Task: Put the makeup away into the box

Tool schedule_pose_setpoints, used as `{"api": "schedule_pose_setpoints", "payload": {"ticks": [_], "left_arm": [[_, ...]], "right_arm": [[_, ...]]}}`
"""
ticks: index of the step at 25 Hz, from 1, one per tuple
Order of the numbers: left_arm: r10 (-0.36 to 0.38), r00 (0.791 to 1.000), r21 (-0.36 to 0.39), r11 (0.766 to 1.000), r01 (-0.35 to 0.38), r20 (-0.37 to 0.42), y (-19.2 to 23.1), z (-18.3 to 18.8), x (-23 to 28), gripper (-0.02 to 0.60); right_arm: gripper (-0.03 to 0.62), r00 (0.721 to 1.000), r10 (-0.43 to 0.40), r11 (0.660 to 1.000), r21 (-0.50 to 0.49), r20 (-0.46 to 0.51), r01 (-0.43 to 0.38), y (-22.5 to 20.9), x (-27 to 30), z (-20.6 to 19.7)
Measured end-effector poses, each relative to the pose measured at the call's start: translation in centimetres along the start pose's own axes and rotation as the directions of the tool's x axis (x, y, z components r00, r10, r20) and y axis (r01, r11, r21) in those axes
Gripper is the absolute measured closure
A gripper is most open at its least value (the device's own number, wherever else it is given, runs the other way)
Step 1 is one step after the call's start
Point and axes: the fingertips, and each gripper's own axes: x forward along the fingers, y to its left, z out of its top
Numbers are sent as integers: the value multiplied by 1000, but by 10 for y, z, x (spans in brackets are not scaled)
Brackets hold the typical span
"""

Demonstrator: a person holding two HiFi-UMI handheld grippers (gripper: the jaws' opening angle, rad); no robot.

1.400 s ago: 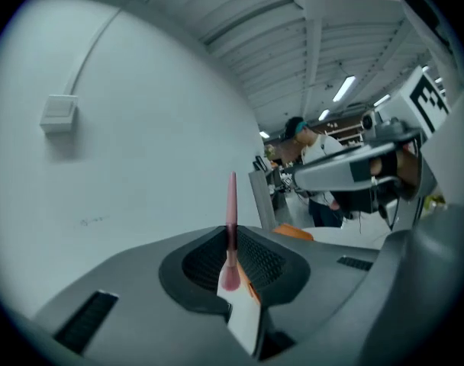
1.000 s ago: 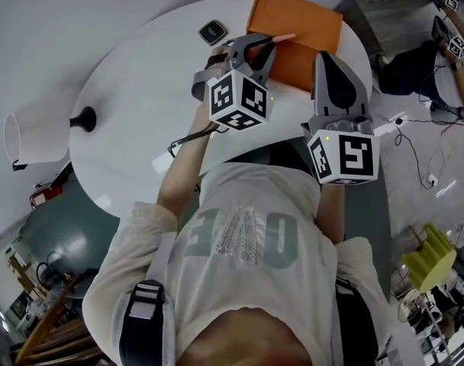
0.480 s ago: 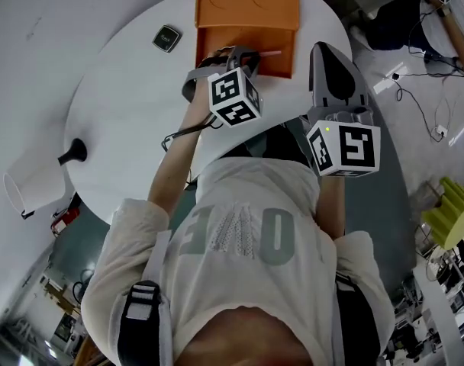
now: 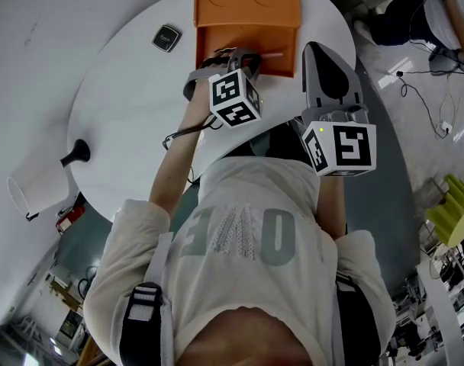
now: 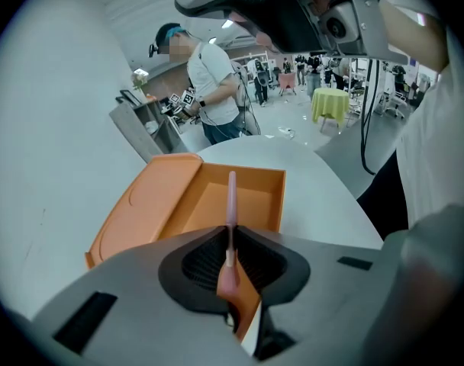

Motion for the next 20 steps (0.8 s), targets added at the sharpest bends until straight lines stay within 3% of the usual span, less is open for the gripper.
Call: {"api": "schedule_pose_setpoints", "payload": {"ticks": [9, 20], "left_arm": [[-33, 999, -16, 999, 33, 15, -6, -6, -9, 529], [48, 994, -145, 989, -33, 100, 20, 9, -24, 529]], "right_arm": [[594, 1000, 5, 1000, 4, 4, -5, 10, 4, 0], [594, 999, 29, 999, -17, 17, -28, 15, 9, 5]]}}
